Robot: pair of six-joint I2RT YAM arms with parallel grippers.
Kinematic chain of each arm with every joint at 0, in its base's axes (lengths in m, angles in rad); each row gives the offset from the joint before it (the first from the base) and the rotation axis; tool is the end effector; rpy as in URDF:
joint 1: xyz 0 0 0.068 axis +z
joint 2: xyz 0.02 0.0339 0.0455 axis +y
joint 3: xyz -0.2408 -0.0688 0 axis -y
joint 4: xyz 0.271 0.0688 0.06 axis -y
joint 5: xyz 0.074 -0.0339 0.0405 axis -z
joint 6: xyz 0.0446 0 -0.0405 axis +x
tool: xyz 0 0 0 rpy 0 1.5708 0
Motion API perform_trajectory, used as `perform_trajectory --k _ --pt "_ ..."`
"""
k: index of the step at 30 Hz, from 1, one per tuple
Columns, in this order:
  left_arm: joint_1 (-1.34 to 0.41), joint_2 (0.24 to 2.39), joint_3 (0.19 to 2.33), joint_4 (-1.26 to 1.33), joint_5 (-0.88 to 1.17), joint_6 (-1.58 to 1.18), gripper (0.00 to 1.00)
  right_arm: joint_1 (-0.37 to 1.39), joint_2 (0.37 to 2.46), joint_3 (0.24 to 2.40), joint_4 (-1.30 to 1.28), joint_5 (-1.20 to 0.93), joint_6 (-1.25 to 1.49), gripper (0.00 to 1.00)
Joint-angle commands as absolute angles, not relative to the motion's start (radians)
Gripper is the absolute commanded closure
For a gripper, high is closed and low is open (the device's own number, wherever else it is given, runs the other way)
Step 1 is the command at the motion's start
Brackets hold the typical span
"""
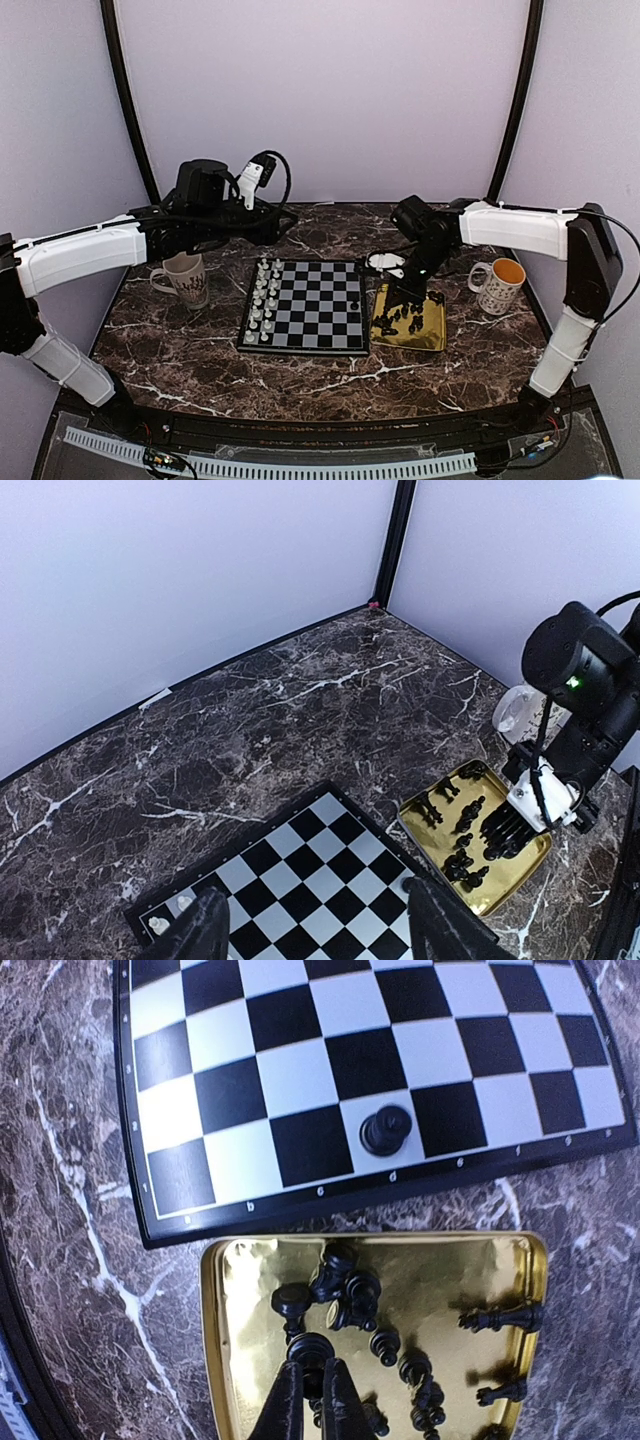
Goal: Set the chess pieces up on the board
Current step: Pick up the pawn from the storage box, then place the pawn at h7.
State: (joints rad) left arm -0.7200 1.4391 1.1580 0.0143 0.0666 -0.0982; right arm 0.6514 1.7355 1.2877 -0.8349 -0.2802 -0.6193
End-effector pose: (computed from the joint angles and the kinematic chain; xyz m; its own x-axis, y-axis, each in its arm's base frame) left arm 0.2835 -0.2526 0.3034 -0.2665 0.1036 -0.9583 0.6834 0.7214 -0.1120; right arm 0.2811 0.2299 0.1757 -0.2464 -0.8893 -0.3853 -0.9679 0.2461 0.0510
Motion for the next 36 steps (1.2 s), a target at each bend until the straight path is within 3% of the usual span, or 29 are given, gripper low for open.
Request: perform_trajectory --k 1,23,36 --pt "-0.718 1.407 1.131 0.031 -0.018 -0.117 0.37 0.707 1.775 1.381 -0.861 -0.236 -0.597 1.0" --pt "-0.718 1.281 1.046 0.125 -0.241 -0.101 0.34 0.927 2.045 1.669 -0.953 -0.107 -0.59 1.0" --pt "-0.718 1.266 1.04 0.136 -0.25 -0.081 0.34 1.003 2.074 1.643 -0.966 -0.085 -0.615 1.0"
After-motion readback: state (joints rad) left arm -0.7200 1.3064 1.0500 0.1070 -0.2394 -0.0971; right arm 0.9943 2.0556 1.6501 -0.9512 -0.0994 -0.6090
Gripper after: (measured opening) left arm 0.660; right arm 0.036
